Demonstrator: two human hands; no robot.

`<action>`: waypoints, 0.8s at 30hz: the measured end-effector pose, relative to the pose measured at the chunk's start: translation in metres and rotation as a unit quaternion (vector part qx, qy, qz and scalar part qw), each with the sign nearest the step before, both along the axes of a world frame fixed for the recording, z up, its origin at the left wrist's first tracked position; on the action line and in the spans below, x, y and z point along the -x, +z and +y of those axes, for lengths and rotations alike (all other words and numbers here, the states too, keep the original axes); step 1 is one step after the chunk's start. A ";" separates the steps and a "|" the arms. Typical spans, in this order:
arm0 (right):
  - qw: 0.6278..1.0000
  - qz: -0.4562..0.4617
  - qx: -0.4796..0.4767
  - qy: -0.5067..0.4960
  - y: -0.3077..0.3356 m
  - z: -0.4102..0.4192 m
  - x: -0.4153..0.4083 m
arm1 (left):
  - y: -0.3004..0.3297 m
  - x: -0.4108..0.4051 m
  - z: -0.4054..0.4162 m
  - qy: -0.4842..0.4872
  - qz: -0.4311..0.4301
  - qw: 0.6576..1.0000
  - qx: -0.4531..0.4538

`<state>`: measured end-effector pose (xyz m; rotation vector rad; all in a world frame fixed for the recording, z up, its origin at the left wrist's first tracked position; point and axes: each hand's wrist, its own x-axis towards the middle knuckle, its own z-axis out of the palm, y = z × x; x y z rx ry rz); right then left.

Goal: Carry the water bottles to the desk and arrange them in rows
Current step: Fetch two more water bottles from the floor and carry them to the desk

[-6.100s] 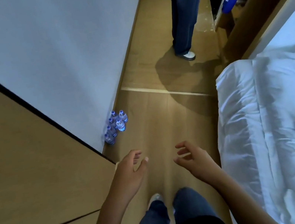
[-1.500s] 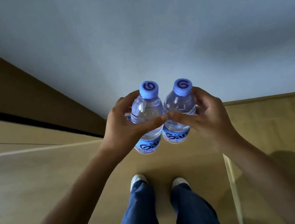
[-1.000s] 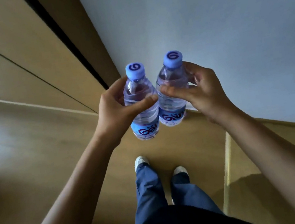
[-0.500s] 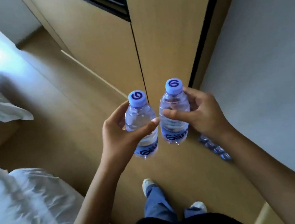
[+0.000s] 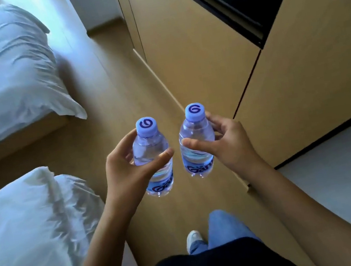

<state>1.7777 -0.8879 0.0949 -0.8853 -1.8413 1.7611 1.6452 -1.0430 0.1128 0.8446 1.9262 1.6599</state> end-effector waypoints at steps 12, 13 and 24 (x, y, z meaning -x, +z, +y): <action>0.995 0.021 -0.017 0.098 0.000 0.117 0.192 | -0.005 0.157 0.096 0.094 -0.007 0.995 -0.026; 0.994 0.023 -0.022 0.108 0.003 0.133 0.211 | -0.003 0.173 0.109 0.105 -0.006 0.994 -0.030; 0.988 0.033 -0.036 0.147 0.021 0.252 0.406 | 0.014 0.337 0.205 0.204 -0.006 0.978 -0.033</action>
